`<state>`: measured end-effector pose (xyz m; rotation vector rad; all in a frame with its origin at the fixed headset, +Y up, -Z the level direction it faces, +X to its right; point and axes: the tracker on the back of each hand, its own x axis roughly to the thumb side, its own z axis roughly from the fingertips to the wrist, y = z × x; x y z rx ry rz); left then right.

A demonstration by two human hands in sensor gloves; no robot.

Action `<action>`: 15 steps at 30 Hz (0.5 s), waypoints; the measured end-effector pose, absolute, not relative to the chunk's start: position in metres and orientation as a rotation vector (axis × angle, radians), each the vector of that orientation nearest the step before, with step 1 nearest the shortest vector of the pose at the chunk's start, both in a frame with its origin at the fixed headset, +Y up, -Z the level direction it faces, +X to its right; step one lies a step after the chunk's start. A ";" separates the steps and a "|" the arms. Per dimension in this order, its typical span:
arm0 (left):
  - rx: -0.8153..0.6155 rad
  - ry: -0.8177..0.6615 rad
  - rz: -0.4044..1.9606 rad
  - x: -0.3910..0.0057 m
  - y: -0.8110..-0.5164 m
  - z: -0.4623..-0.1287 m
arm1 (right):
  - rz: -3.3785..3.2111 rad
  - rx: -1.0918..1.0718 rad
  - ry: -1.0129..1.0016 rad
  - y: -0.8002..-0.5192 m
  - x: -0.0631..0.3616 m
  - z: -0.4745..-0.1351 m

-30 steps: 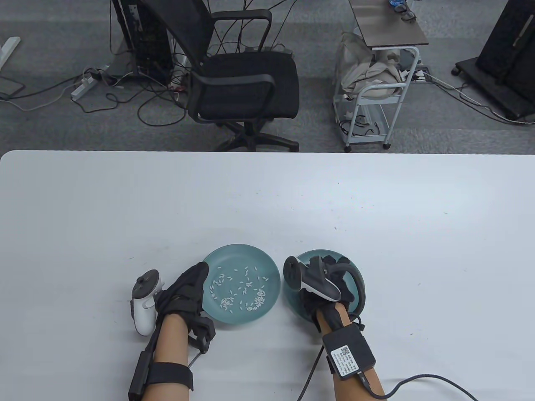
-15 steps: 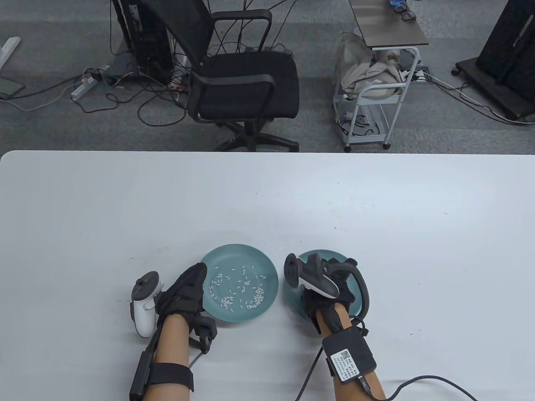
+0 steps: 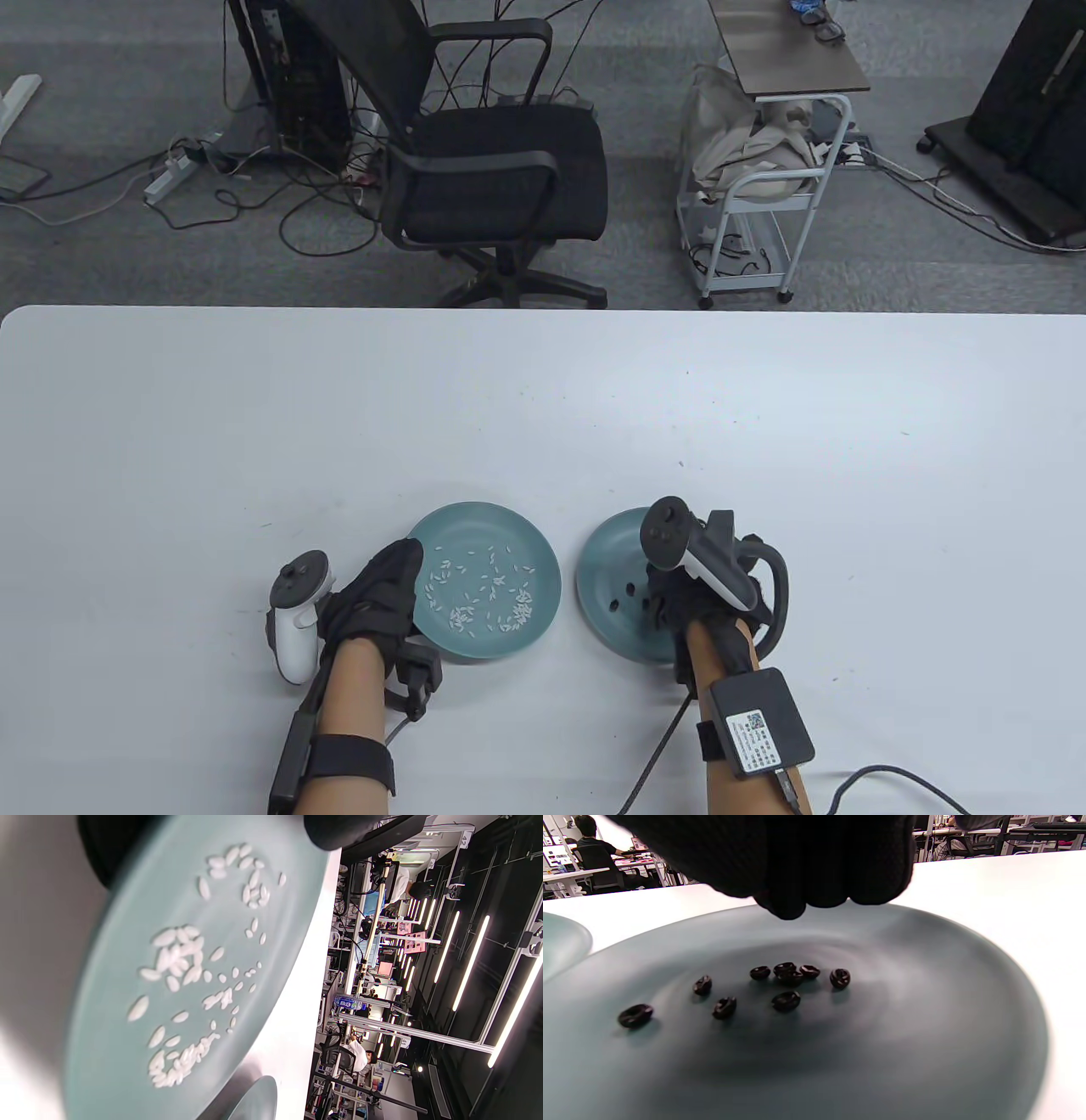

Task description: Pick coffee beans with hand pinch into plate

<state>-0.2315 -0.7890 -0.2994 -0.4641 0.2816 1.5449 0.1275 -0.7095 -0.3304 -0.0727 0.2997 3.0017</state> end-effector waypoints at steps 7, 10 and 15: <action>-0.453 0.266 1.529 -0.230 -0.786 -0.299 | 3.020 -0.058 0.272 -0.707 0.124 -0.330; -0.401 0.253 1.478 -0.229 -0.778 -0.299 | 3.010 -0.057 0.259 -0.706 0.125 -0.330; -0.379 0.215 1.501 -0.227 -0.772 -0.298 | 2.997 -0.066 0.276 -0.706 0.127 -0.329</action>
